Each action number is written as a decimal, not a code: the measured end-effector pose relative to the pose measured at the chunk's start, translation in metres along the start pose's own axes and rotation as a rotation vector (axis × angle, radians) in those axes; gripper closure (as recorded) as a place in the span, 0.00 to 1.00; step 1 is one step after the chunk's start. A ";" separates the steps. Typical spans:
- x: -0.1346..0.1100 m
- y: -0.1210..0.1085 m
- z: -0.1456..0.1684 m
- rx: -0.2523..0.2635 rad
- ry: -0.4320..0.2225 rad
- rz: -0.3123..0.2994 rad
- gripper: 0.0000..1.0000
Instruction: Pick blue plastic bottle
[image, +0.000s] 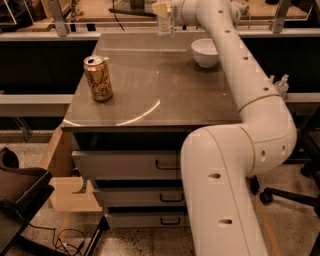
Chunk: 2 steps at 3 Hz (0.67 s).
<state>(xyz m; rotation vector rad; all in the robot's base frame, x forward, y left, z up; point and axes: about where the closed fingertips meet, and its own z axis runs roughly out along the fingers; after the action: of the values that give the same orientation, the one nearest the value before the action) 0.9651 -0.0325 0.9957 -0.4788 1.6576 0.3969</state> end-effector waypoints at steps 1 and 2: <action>-0.017 -0.023 -0.038 -0.002 -0.008 -0.016 1.00; -0.031 -0.039 -0.075 -0.045 -0.053 -0.026 1.00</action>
Offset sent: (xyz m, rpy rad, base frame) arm -0.0633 -0.1210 0.0826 0.0309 -0.1684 0.1561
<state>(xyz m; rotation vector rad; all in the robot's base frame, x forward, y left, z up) 0.9253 -0.1015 1.0369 -0.5189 1.5926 0.4249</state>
